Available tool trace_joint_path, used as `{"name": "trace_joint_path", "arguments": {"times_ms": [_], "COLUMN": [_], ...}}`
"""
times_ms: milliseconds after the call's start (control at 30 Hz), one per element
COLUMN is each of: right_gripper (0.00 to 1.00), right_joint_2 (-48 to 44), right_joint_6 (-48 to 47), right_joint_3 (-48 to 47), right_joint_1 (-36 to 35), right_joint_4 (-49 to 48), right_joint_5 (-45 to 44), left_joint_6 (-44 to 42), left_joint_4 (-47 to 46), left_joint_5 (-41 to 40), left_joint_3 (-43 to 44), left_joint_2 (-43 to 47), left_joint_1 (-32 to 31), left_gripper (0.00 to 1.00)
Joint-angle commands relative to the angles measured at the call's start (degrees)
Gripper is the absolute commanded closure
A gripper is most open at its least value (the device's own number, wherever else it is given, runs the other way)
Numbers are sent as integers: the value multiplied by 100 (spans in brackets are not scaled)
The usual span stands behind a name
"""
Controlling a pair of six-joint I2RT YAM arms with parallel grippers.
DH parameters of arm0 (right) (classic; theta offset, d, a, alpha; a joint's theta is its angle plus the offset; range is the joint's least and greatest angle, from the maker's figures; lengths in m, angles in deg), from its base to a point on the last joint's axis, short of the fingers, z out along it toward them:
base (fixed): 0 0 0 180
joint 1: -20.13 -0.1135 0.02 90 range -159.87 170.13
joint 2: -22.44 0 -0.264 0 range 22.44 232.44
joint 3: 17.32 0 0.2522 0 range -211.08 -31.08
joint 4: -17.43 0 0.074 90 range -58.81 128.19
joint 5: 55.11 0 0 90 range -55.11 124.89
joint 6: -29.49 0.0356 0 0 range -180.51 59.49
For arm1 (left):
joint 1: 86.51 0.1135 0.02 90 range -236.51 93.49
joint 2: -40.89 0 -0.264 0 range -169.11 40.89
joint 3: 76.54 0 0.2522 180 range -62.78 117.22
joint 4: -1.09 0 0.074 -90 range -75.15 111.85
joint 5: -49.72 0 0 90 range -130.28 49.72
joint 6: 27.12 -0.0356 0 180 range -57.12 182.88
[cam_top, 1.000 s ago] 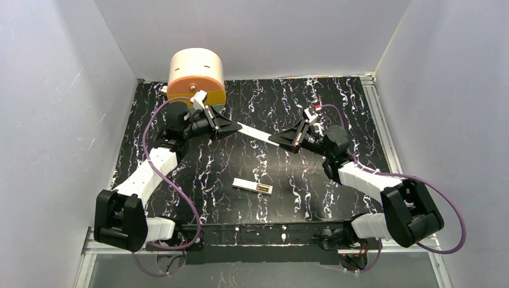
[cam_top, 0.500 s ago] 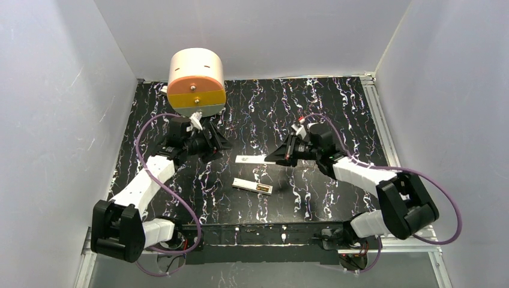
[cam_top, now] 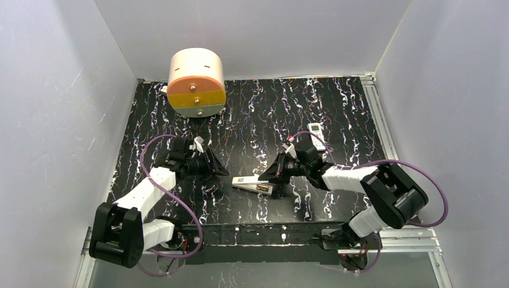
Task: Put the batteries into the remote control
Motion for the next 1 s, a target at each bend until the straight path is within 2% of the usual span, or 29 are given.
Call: {"name": "trace_joint_path", "arguments": {"times_ms": [0, 133, 467, 700, 967], "right_gripper": [99, 99, 99, 99, 99], "right_joint_2": [40, 111, 85, -97, -202], "right_joint_6": [216, 249, -30, -164, -259], "right_joint_3": [211, 295, 316, 403, 537], "right_joint_1": [-141, -147, -158, -255, -327], "right_joint_4": [-563, -613, 31, 613, 836], "right_joint_5": [-438, -518, -785, -1005, -1150], "left_joint_6": [-33, 3, 4, 34, 89], "left_joint_4": [-159, -375, -857, -1070, -1322], "left_joint_5": [158, 218, 358, 237, 113], "left_joint_3": [-125, -184, -190, -113, -105], "left_joint_2": [-44, -235, -702, -1115, -1398], "left_joint_1": [-52, -87, -232, -414, -612], "left_gripper": [50, 51, 52, 56, 58]}}
